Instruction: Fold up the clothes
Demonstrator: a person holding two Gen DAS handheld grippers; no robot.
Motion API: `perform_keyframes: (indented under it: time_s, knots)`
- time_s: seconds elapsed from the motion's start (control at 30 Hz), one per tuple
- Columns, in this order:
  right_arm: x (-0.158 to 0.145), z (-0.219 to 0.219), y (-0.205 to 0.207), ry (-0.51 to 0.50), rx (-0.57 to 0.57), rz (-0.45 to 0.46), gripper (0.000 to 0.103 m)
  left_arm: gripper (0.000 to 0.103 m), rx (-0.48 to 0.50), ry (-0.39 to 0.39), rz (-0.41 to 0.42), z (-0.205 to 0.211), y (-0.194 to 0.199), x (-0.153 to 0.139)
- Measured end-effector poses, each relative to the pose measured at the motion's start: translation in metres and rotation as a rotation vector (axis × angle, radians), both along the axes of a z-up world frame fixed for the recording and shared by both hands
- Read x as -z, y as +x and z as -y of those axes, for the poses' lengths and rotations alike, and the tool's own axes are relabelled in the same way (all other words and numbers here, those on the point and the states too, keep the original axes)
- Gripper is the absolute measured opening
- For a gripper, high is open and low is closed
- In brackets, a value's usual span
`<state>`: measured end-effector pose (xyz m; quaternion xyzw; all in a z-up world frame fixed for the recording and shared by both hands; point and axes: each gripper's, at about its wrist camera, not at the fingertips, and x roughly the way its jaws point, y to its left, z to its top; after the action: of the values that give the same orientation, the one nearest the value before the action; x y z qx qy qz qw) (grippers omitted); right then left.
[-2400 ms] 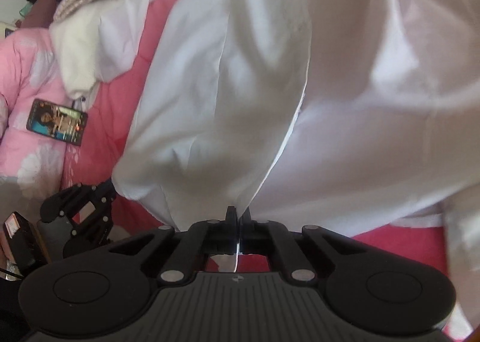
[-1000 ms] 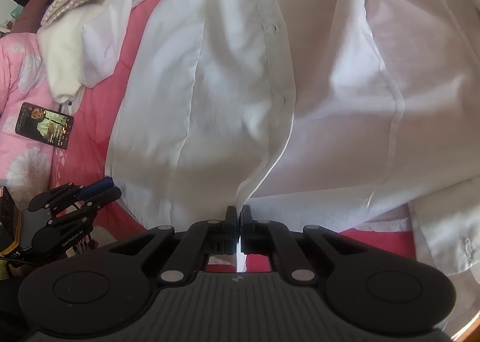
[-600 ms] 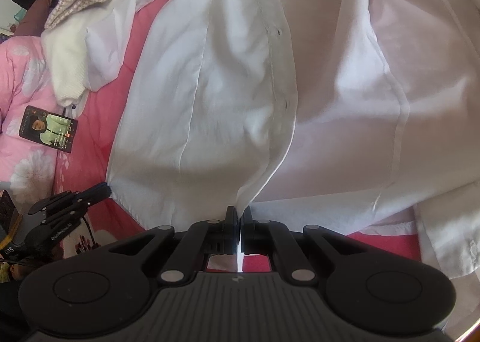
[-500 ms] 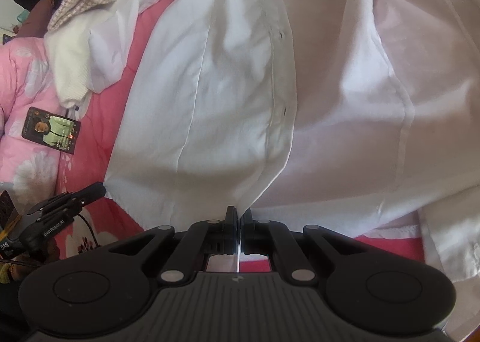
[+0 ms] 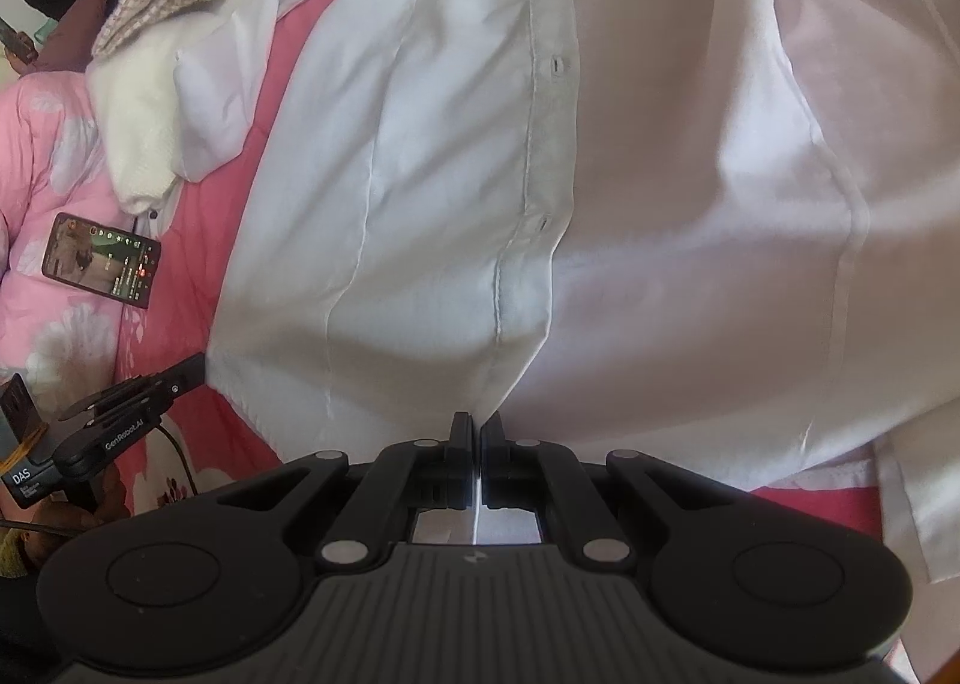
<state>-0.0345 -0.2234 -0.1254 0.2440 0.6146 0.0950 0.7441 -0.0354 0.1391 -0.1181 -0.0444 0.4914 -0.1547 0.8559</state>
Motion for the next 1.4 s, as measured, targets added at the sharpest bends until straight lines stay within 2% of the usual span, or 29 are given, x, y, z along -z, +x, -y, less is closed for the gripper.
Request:
perform_keyframes:
  time_s: [0.07, 0.17, 0.47, 0.6, 0.77, 0.93, 1.03, 1.2, 1.4]
  knots:
    - [0.000, 0.001, 0.000, 0.002, 0.003, -0.001, 0.003, 0.004, -0.002, -0.038, -0.010, -0.004, 0.000, -0.002]
    - [0.002, -0.002, 0.001, 0.006, 0.006, -0.003, 0.003, 0.020, -0.010, -0.071, -0.007, -0.007, -0.001, -0.006]
    - [0.005, -0.003, 0.002, 0.013, 0.013, 0.003, 0.003, 0.021, -0.077, -0.082, -0.003, -0.020, 0.001, -0.012]
    - [0.006, -0.004, 0.002, 0.012, 0.013, 0.003, 0.003, 0.027, -0.106, -0.118, 0.010, -0.026, 0.001, -0.017]
    - [0.007, -0.004, 0.002, 0.011, 0.014, 0.002, 0.003, 0.032, -0.081, -0.165, 0.018, -0.021, 0.002, -0.020]
    - [0.007, -0.004, 0.002, 0.011, 0.015, 0.000, 0.003, 0.035, -0.039, -0.177, 0.008, -0.012, 0.003, -0.018]
    - [0.007, -0.004, 0.002, 0.010, 0.016, -0.001, 0.003, 0.037, -0.012, -0.165, -0.009, -0.005, 0.005, -0.013]
    - [0.008, -0.003, 0.001, 0.004, 0.017, -0.004, 0.003, 0.036, 0.004, -0.095, -0.030, 0.004, 0.009, 0.000]
    - [0.003, -0.002, -0.001, -0.025, 0.016, -0.014, 0.004, 0.036, 0.045, -0.041, -0.005, 0.011, 0.005, 0.003]
